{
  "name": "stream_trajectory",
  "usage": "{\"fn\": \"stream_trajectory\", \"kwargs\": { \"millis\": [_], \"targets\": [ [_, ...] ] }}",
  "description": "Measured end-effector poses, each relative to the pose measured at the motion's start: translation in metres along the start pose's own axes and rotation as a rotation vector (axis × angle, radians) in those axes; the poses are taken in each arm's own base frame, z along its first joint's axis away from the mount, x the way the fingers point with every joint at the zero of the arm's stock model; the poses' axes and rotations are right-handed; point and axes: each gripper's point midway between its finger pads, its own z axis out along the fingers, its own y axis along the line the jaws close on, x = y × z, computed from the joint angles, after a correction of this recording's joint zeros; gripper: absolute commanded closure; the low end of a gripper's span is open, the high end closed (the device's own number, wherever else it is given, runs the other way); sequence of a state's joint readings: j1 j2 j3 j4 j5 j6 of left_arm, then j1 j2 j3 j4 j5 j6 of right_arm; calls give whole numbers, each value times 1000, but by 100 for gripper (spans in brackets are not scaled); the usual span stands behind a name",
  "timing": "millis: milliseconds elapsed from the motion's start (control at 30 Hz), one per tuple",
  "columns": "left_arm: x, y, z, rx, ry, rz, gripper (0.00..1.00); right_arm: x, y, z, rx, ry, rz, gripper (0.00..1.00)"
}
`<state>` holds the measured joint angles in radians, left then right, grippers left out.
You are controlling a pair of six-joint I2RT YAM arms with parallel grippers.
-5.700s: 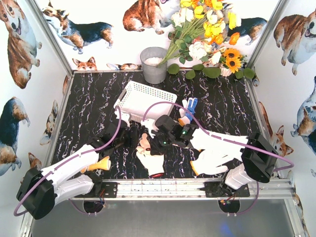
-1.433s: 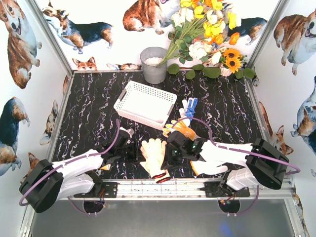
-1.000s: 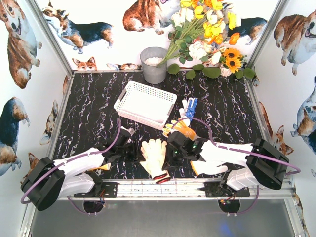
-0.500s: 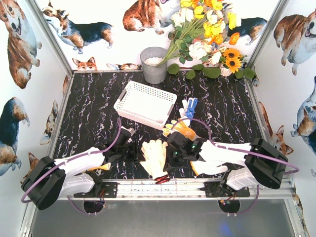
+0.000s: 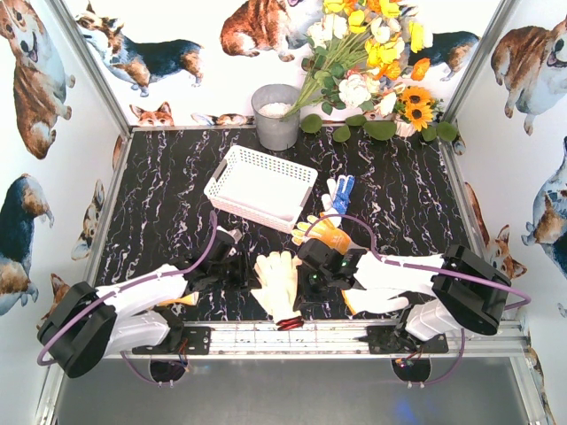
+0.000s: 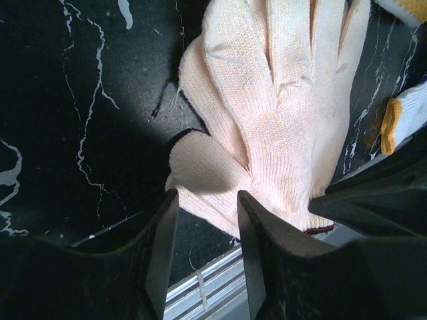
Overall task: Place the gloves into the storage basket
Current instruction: Pair the glove with the glove.
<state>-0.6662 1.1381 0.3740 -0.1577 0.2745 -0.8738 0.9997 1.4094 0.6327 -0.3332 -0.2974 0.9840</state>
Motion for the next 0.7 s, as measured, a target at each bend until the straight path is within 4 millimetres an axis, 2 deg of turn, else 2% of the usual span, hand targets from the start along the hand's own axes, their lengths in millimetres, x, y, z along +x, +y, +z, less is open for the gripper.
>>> {"fn": "stream_trajectory", "kwargs": {
  "millis": [167, 400, 567, 700],
  "targets": [
    [-7, -2, -6, 2, -45, 10, 61, 1, -3, 2, 12, 2, -9, 100],
    [-22, -10, -18, 28, -138, 15, 64, 1, -4, 2, 19, 2, -13, 100],
    [-20, -5, -13, 3, -121, 11, 66, 3, -8, 5, 31, 12, -9, 100],
    [-13, 8, -2, -46, -73, 10, 70, 3, -8, 6, 33, 15, -10, 100]
  ]
}}
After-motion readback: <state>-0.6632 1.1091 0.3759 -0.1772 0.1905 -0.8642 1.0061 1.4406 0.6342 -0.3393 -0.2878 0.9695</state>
